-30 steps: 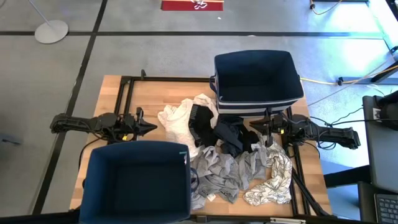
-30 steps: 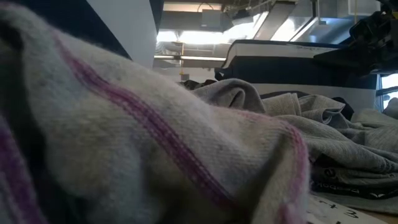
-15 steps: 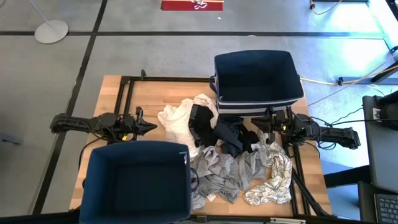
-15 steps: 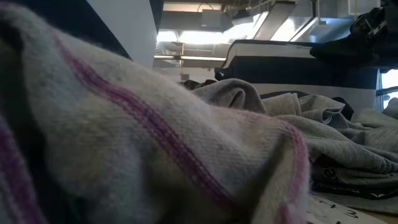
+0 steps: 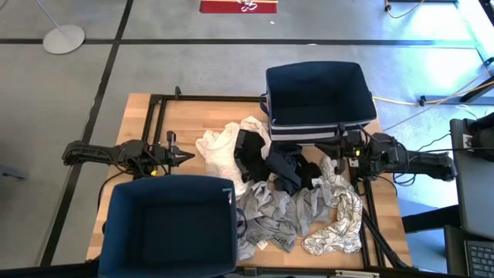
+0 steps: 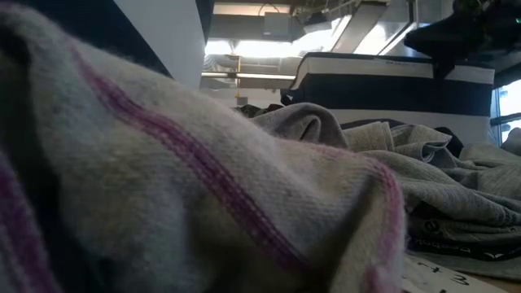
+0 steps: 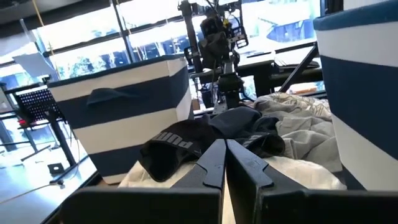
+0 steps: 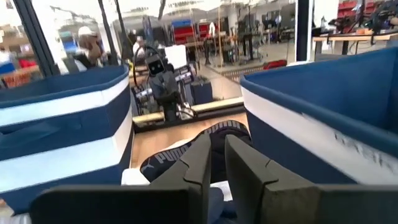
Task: Sort clothes
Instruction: Put the blue shirt into the top right laundry bin
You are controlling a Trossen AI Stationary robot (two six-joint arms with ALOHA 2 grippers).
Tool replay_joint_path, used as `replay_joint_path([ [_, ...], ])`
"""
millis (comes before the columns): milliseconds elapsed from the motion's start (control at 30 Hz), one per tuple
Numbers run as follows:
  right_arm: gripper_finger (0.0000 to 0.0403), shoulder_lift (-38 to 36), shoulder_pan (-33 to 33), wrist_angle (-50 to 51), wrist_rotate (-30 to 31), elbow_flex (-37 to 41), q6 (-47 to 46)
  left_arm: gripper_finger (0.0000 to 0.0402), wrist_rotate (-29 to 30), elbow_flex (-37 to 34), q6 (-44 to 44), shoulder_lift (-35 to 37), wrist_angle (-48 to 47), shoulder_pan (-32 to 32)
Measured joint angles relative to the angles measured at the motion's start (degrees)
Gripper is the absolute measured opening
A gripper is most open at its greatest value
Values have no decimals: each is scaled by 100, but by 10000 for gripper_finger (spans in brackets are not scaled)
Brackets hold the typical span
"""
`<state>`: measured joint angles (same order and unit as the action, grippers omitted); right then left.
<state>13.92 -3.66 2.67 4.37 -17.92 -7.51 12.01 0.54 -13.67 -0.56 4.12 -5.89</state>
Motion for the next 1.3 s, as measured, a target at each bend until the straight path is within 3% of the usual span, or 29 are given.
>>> replay_joint_path([
  [233,50,1424,3,383,-290,-992,223,3,8,0,17,0,-2,0],
  [667,50,3610,217,2192,-198,-2804,494,3,24,0,17,0,-14,0],
  [1000,50,4683,1353,2871,441,-3219,-7,3,170,0,-23,0,-16,0],
  [1300,55,5342,1486,2899,674,-3180,-541,3,264,2,-98,0,-17,0],
])
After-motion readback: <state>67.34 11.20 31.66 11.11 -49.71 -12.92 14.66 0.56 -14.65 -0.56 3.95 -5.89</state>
